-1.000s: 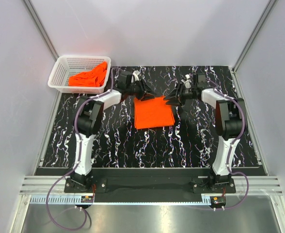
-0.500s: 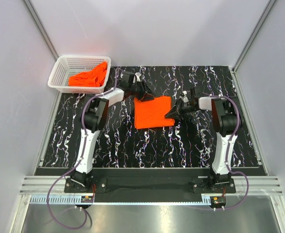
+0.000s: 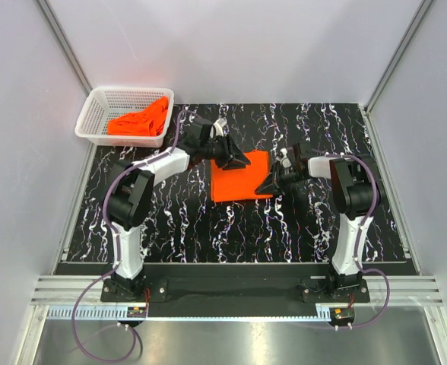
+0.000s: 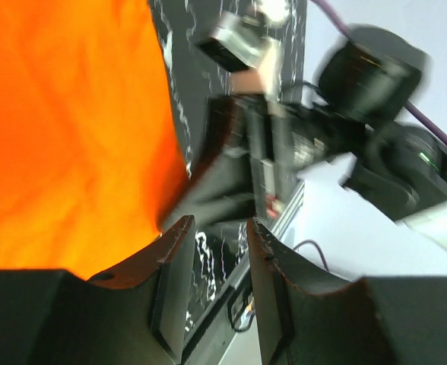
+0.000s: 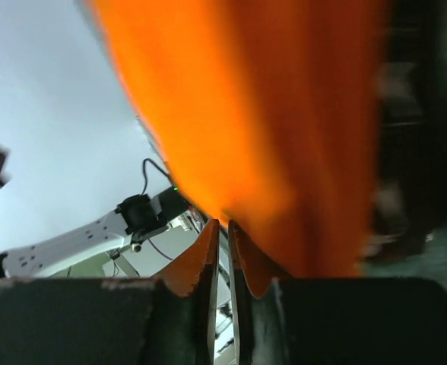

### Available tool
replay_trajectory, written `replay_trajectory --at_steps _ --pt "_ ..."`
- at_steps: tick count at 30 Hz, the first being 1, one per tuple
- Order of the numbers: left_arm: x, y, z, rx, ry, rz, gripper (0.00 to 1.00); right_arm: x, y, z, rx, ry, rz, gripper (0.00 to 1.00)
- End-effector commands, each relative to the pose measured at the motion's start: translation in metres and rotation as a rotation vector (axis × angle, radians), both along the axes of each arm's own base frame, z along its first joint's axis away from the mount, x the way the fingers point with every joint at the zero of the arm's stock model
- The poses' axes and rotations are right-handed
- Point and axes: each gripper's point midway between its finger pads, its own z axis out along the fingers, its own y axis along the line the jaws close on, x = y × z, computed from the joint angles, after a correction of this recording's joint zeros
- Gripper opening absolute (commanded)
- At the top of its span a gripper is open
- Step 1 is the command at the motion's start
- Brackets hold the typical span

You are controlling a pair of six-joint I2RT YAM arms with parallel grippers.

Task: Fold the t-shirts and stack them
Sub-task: Fold the tshirt

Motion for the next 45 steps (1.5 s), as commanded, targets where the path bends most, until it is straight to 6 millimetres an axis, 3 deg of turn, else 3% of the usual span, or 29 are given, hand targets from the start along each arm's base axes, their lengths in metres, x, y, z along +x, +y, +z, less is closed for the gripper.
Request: replay_trajectory --at_steps 1,5,8,12,13,17,18,20,21,22,24,25,27,28,32,40,45 --pt "-0.008 -0.001 -0.003 -0.022 -0.011 -0.020 0.38 0.002 -0.010 -0.025 -0.065 -0.003 -0.016 0.15" --pt "-0.022 -0.008 -0.016 -0.007 0.007 -0.045 0.37 0.005 -0.012 -0.012 -0.077 -0.021 -0.046 0.15" --pt "-0.030 -0.010 -0.027 0.010 0.021 -0.061 0.37 0.010 -0.016 0.016 -0.059 -0.059 -0.083 0.18" --pt "-0.042 -0.002 -0.047 0.051 0.046 -0.072 0.36 0.030 -0.030 0.045 -0.058 -0.116 -0.155 0.34" --pt "-0.047 0.001 -0.053 0.065 0.054 -0.078 0.36 0.041 -0.037 0.049 -0.075 -0.142 -0.175 0.43" --pt "-0.056 0.012 -0.070 0.117 0.056 -0.102 0.37 0.073 -0.044 0.049 -0.113 -0.191 -0.190 0.60" --pt "-0.058 0.015 -0.077 0.134 0.065 -0.112 0.37 0.080 -0.045 0.037 -0.132 -0.188 -0.185 0.63" --pt "-0.059 0.019 -0.079 0.136 0.080 -0.108 0.37 0.102 -0.046 0.043 -0.147 -0.236 -0.186 0.70" --pt "-0.059 0.019 -0.070 0.127 0.069 -0.104 0.37 0.106 -0.048 0.029 -0.172 -0.227 -0.170 0.73" --pt "-0.057 0.018 -0.061 0.122 0.051 -0.100 0.37 0.121 -0.047 0.038 -0.173 -0.276 -0.163 0.76" --pt "-0.056 0.020 -0.044 0.123 0.020 -0.095 0.38 0.131 -0.049 0.022 -0.200 -0.273 -0.137 0.81" --pt "-0.053 0.019 -0.020 0.104 -0.028 -0.088 0.38 0.141 -0.051 0.025 -0.220 -0.310 -0.117 0.82" --pt "-0.053 0.022 0.000 0.095 -0.055 -0.078 0.39 0.146 -0.053 0.010 -0.245 -0.317 -0.082 0.83" --pt "-0.053 0.024 0.016 0.079 -0.085 -0.072 0.40 0.154 -0.053 0.014 -0.250 -0.346 -0.078 0.83" --pt "-0.065 0.032 0.038 0.060 -0.106 -0.068 0.41 0.166 -0.053 0.005 -0.261 -0.379 -0.049 0.84" --pt "-0.093 0.050 0.029 0.066 -0.060 -0.055 0.41 0.169 -0.041 -0.007 -0.184 -0.403 0.022 0.76" --pt "-0.089 0.058 0.035 0.052 -0.068 -0.041 0.41 0.156 -0.033 -0.018 -0.137 -0.372 0.065 0.67"
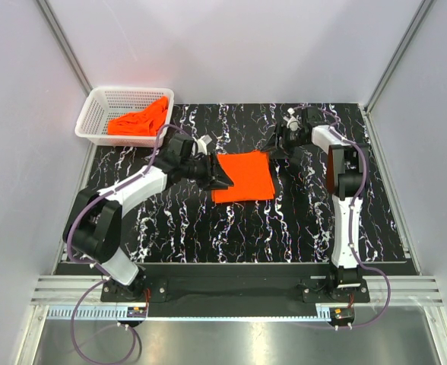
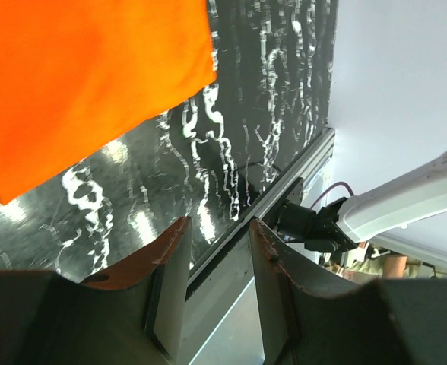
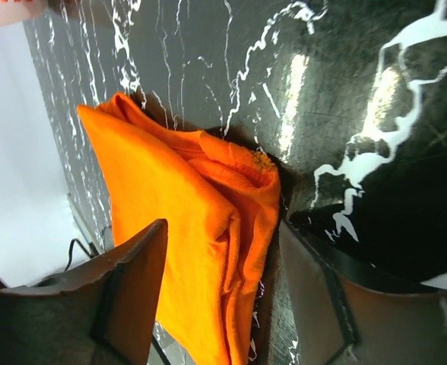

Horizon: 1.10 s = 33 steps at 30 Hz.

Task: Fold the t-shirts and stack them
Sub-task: Fold the tshirt, then neatly place the folded tshirt to the corner

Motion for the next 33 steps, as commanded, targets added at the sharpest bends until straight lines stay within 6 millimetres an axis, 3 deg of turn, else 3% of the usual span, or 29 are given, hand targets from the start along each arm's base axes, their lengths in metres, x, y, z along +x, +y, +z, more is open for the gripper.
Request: replay_trajectory --at_steps 1,7,11,12,14,15,17,22,24,26,31,33 --pt "0.009 0.005 0.023 -0.046 -0.063 0.007 0.41 -0.012 0.012 -0.010 0.022 0.006 0.075 0.66" --pt "0.012 0.010 0.027 -0.057 -0.067 0.016 0.41 -0.028 0.022 -0.027 0.007 0.041 0.119 0.60" --pt "0.007 0.015 0.032 -0.063 -0.080 0.021 0.41 -0.031 0.020 -0.033 -0.012 0.061 0.109 0.42" --pt "0.004 0.017 0.030 -0.062 -0.074 0.023 0.41 -0.031 0.018 -0.035 -0.030 0.064 0.097 0.30" --pt "0.000 0.020 0.031 -0.063 -0.079 0.033 0.41 -0.030 0.017 -0.035 -0.044 0.068 0.084 0.19" --pt "-0.006 0.023 0.035 -0.069 -0.090 0.035 0.41 -0.030 0.014 -0.036 -0.059 0.082 0.066 0.07" --pt "-0.011 0.027 0.039 -0.071 -0.104 0.053 0.41 -0.029 0.011 -0.027 -0.080 0.071 0.047 0.00" --pt "-0.037 0.045 0.058 -0.092 -0.168 0.107 0.41 -0.044 -0.013 -0.020 -0.239 0.123 -0.042 0.00" --pt "-0.049 0.051 0.057 -0.098 -0.161 0.125 0.42 -0.057 -0.023 -0.012 -0.292 0.137 -0.047 0.00" --pt "-0.059 0.057 0.067 -0.115 -0.192 0.148 0.42 -0.064 -0.033 0.002 -0.342 0.123 -0.062 0.00" --pt "-0.081 0.068 0.068 -0.135 -0.202 0.174 0.42 -0.090 -0.082 0.006 -0.534 0.173 -0.137 0.00" --pt "-0.085 0.070 0.066 -0.131 -0.199 0.175 0.42 -0.094 -0.112 0.008 -0.619 0.190 -0.199 0.00"
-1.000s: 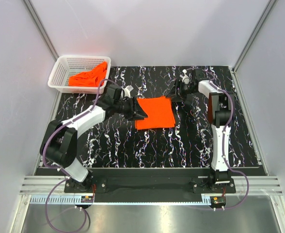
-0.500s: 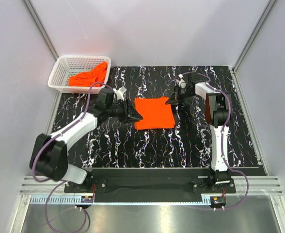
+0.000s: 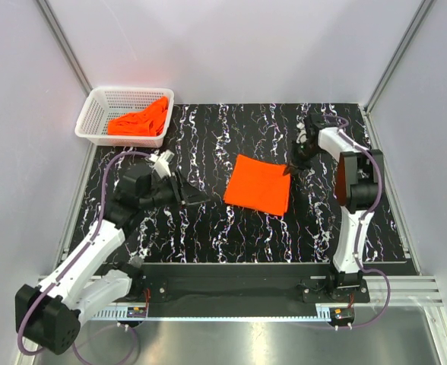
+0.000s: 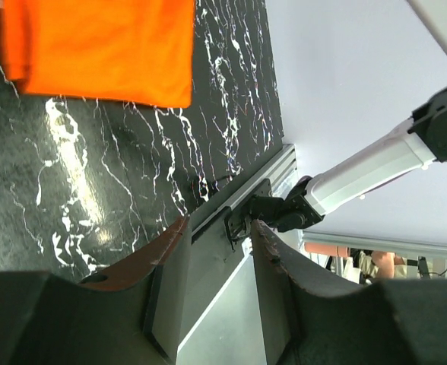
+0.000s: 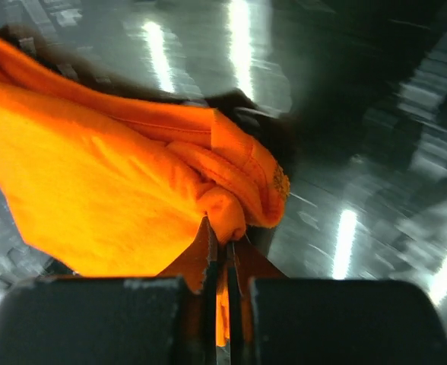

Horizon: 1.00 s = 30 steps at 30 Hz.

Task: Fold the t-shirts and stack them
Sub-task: Neatly place the folded tshirt to the corner

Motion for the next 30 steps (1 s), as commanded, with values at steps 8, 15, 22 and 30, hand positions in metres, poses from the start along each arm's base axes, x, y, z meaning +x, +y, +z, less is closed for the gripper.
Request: replay_trajectory --at_steps 8,15,22,30 --pt "0.010 0.003 -0.008 0.050 -0.018 0.015 0.42 0.042 -0.162 0.022 -0.397 -0.099 -0.372 0.00" --pt "0.035 -0.011 -0.021 0.050 -0.010 -0.016 0.42 0.113 -0.233 0.025 -0.606 -0.236 -0.495 0.00" --pt "0.050 -0.022 -0.041 0.053 0.044 -0.048 0.42 0.167 -0.288 0.036 -0.702 -0.360 -0.620 0.00" --pt "0.063 -0.025 -0.046 0.085 0.087 -0.049 0.42 0.228 -0.315 0.063 -0.693 -0.569 -0.728 0.00"
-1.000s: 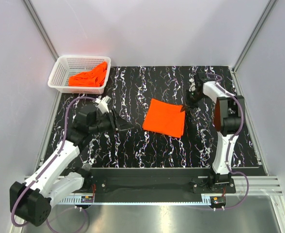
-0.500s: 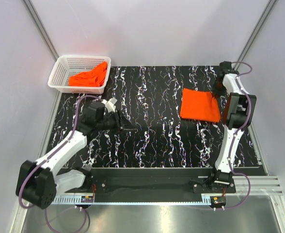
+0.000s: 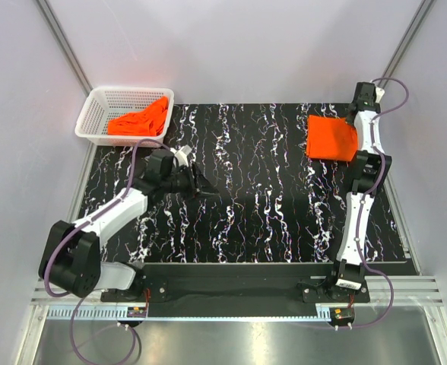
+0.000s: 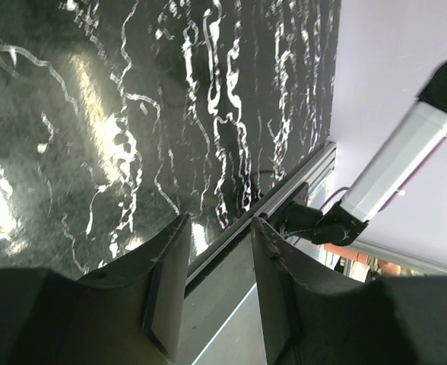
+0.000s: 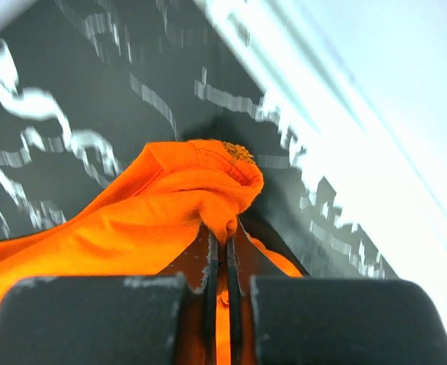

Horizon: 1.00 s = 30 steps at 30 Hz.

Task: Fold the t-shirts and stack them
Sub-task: Neatly place the folded tshirt to the corner

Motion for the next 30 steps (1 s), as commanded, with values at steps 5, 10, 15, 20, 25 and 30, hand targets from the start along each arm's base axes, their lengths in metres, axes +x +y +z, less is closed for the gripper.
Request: replay_trajectory --at_steps 5,10,15,20,25,30 --pt "0.017 -0.007 0.014 -0.016 -0.039 -0.026 0.42 0.053 -0.020 0.037 -0.071 -0.256 0.011 0.00" --pt "0.017 -0.007 0.001 0.028 -0.002 -0.050 0.42 0.072 -0.021 0.035 -0.102 -0.321 0.062 0.00" --pt "0.023 -0.010 -0.004 0.034 0.016 -0.061 0.42 0.086 -0.029 0.041 -0.143 -0.397 0.076 0.00" --pt "0.027 -0.011 -0.007 0.050 0.030 -0.073 0.41 0.092 -0.043 0.045 -0.130 -0.473 0.031 0.00" --pt "0.030 -0.012 -0.010 0.056 0.038 -0.077 0.41 0.100 -0.046 0.048 -0.115 -0.535 0.033 0.00" --pt "0.029 -0.012 -0.012 0.059 0.045 -0.085 0.41 0.108 -0.040 0.054 -0.111 -0.578 0.084 0.09"
